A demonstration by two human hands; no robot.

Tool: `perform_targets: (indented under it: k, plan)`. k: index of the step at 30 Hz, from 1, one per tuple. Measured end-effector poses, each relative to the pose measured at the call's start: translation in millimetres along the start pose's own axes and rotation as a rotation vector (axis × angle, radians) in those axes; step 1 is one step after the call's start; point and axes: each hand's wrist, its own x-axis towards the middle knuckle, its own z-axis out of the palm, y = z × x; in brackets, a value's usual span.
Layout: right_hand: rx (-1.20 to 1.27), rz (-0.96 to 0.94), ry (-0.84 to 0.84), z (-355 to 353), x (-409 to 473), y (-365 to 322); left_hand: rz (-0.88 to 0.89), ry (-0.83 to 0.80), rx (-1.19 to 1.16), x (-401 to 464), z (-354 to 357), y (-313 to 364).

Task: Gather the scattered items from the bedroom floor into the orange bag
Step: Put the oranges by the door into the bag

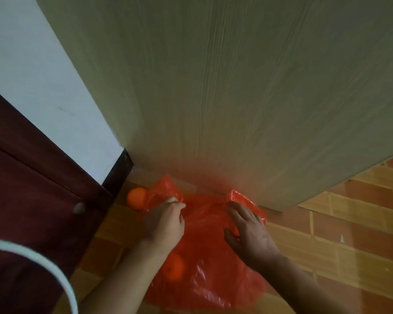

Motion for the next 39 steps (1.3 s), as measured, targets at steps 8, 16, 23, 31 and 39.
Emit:
perform_targets:
  k: [8, 16, 23, 31, 39]
  plan:
    - [-0.167, 0.073, -0.240, 23.9, -30.6, 9.4, -0.210, -0.391, 0.195, -4.0, 5.8, -15.9]
    - [-0.315, 0.124, -0.478, 45.8, -72.6, 18.2, -0.285, -0.727, 0.226, -21.5, 6.6, 3.0]
    - [-0.312, -0.081, -0.146, 26.5, -63.3, -6.9, -0.072, -0.161, 0.255, 1.3, -23.0, 21.8]
    - [-0.220, -0.159, -0.369, 59.1, -29.5, -47.2, 0.002, -0.326, 0.208, -10.5, 10.6, -24.3]
    - [-0.298, -0.085, -0.474, 90.7, -37.6, -27.3, -0.074, -0.654, 0.333, -31.1, 32.8, -46.4]
